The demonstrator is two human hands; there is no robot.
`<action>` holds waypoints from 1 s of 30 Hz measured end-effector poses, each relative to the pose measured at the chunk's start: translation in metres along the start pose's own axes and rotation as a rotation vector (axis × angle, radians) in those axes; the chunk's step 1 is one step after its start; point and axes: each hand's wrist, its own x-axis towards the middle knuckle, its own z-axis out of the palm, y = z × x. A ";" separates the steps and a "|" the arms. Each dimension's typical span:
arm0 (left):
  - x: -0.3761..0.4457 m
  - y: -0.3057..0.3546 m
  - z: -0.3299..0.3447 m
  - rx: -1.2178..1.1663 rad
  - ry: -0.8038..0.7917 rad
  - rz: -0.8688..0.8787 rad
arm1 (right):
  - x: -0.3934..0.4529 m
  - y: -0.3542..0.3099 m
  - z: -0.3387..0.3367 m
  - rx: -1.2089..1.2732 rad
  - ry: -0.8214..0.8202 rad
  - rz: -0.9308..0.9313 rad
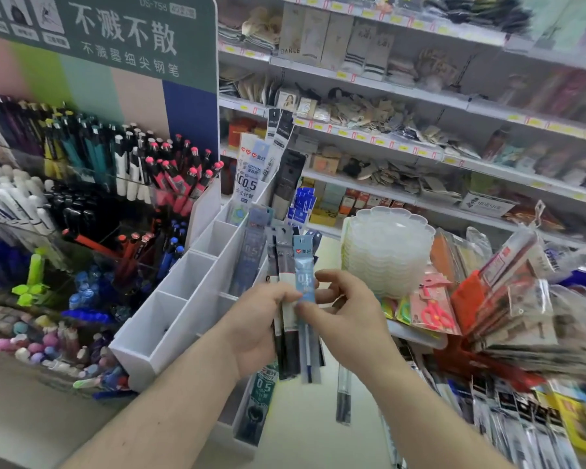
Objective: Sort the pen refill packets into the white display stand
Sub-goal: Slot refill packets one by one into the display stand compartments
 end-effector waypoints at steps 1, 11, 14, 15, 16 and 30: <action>-0.002 -0.001 0.000 -0.003 -0.041 0.004 | -0.002 -0.001 -0.003 0.093 -0.007 0.035; -0.010 -0.020 0.010 0.115 0.025 0.059 | -0.016 0.020 -0.019 0.263 0.048 0.066; -0.008 -0.029 0.013 0.134 0.073 0.070 | -0.020 0.025 -0.023 0.308 0.079 0.091; -0.007 -0.032 0.014 0.145 0.092 0.067 | -0.021 0.026 -0.025 0.349 0.100 0.118; -0.006 -0.035 0.015 0.163 0.104 0.066 | -0.021 0.027 -0.027 0.407 0.121 0.148; -0.015 -0.048 0.029 0.344 -0.082 0.036 | -0.030 0.031 -0.030 0.130 0.124 0.161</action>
